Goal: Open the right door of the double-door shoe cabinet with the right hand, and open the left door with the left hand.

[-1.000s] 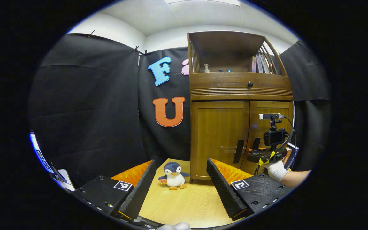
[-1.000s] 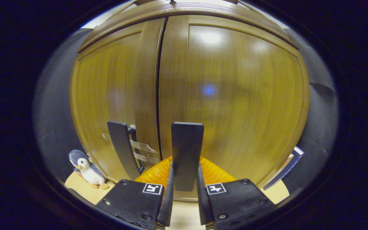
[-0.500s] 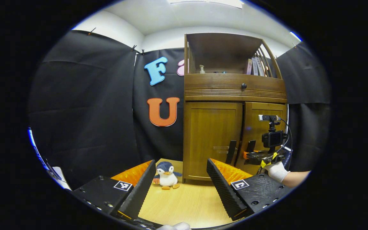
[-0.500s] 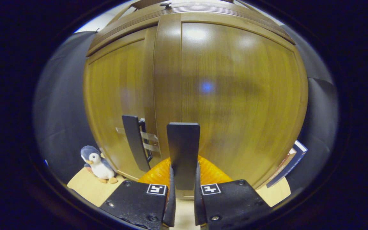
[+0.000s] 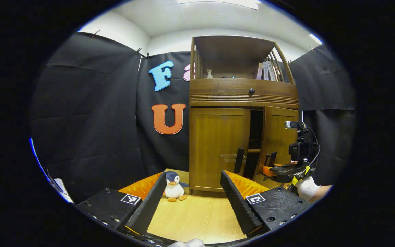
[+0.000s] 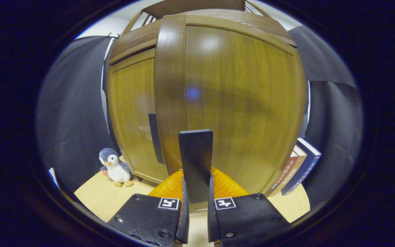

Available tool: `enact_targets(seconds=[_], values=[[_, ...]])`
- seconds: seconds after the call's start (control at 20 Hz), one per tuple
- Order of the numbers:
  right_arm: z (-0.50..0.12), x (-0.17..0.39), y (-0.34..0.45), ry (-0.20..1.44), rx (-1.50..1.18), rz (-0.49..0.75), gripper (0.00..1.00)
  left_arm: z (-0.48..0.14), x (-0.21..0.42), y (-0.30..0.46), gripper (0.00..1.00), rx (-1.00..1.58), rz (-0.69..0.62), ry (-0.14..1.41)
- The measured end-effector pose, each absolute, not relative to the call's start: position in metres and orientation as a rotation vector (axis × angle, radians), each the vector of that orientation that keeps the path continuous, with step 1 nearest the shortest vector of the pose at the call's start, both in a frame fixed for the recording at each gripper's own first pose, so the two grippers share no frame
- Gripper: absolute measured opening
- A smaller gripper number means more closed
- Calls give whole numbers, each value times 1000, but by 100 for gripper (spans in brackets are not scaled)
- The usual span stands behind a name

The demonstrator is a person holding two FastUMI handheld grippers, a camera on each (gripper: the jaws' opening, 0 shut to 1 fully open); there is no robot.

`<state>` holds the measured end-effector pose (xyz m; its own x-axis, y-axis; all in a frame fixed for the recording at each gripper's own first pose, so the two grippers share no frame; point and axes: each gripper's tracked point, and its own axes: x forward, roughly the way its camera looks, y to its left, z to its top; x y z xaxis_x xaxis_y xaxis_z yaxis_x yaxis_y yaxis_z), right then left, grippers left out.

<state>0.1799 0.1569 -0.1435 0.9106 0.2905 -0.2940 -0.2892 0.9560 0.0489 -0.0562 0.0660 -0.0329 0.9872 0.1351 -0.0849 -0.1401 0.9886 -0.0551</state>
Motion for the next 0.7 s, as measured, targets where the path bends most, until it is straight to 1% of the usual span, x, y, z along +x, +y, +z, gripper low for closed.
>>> enact_targets(seconds=[0.05, 0.1, 0.15, 0.25, 0.3, 0.7], values=[[-142, 173, 152, 303, 7, 298, 24, -35, -55, 62, 95, -58, 129, 82], [-143, 167, 149, 306, 8, 299, 24, -36, -55, 58, 100, -54, 122, 84], [-143, 162, 144, 308, 8, 298, 24, -36, -55, 56, 95, -50, 116, 86], [-142, 151, 135, 310, 11, 294, 23, -36, -53, 53, 95, -46, 102, 85], [-143, 147, 130, 310, 14, 291, 23, -36, -51, 51, 100, -46, 95, 84], [-143, 114, 92, 319, 25, 259, 20, -34, -35, 28, 100, -49, 27, 80]])
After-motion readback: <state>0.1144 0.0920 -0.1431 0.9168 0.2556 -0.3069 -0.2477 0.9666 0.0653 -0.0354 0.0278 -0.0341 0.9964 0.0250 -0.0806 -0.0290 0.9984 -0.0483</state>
